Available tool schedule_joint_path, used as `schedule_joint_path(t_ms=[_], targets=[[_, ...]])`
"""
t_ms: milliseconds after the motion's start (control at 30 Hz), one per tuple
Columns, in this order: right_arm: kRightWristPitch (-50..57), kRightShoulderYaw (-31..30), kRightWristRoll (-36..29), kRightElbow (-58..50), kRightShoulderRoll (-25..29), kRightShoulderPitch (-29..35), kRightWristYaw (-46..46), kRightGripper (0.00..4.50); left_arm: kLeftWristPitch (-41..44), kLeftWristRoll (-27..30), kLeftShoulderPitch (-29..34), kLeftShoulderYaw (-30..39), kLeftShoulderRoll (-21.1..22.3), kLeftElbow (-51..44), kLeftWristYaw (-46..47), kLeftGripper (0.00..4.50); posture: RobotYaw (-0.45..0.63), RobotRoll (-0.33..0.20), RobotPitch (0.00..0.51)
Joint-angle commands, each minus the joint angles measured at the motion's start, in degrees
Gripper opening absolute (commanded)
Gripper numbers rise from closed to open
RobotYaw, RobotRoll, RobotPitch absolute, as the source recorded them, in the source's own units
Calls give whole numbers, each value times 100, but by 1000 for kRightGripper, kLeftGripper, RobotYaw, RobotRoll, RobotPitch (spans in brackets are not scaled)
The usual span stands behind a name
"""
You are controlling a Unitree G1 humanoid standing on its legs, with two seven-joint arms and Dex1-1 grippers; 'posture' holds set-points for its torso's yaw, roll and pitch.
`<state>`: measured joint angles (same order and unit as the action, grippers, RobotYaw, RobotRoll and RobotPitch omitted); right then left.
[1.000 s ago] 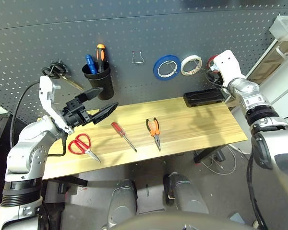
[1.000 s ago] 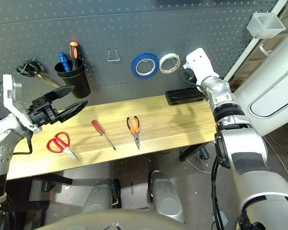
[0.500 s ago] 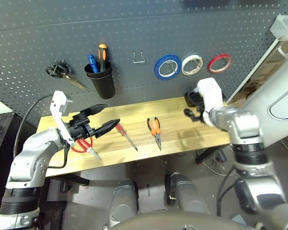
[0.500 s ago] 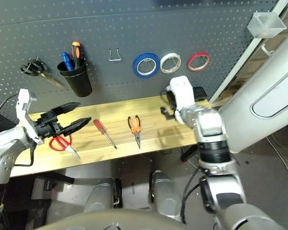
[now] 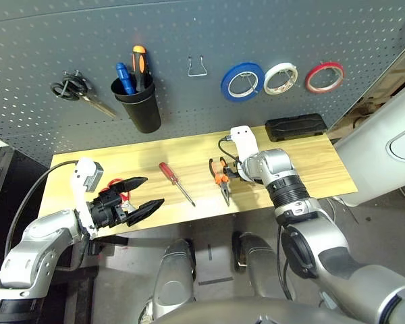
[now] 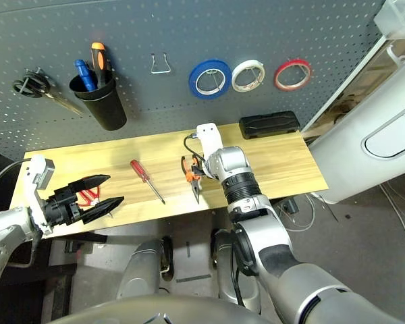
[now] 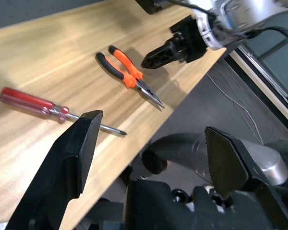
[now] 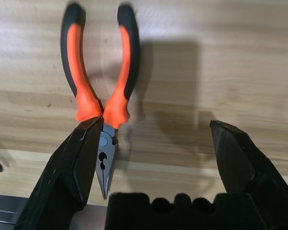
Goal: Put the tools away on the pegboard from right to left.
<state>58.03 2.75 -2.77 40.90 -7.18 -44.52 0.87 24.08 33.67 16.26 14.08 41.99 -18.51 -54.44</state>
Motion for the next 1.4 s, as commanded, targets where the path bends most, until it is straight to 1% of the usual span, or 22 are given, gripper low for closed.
schedule_joint_path(t_ms=[33,233,367,567,667,733,933,1167,1267,1400], targets=[[-157,0,-140,320,-401,-202,-22,4468,124,71,235,187,46,-315,70,4500,131,0,272],[-345,-44,-283,439,-629,-317,27,4468,351,226,638,560,44,-794,219,4500,180,0,277],[-343,-108,-357,329,-685,-390,81,4468,467,295,761,707,27,-989,300,4500,191,0,275],[-12,-350,-482,-473,-673,-324,67,4468,656,399,581,714,8,-1149,478,4500,181,0,260],[269,-311,-631,-942,-666,-196,97,4468,757,462,448,738,28,-1156,535,4500,184,0,252],[315,-329,-698,-1069,-656,-145,92,4468,790,472,426,792,61,-1147,540,4500,192,0,248],[81,-379,-725,-702,-634,-244,140,4468,869,538,630,1015,17,-1352,634,4500,250,0,234],[-251,-450,-723,-107,-630,-335,91,4468,923,623,961,1149,-161,-1746,913,4500,309,0,226],[-456,-457,-701,241,-676,-423,106,4468,893,639,1149,1199,-248,-1874,996,4500,326,0,225],[-601,-474,-670,503,-677,-473,141,4468,863,634,1232,1196,-299,-1933,1040,4500,331,0,225]])
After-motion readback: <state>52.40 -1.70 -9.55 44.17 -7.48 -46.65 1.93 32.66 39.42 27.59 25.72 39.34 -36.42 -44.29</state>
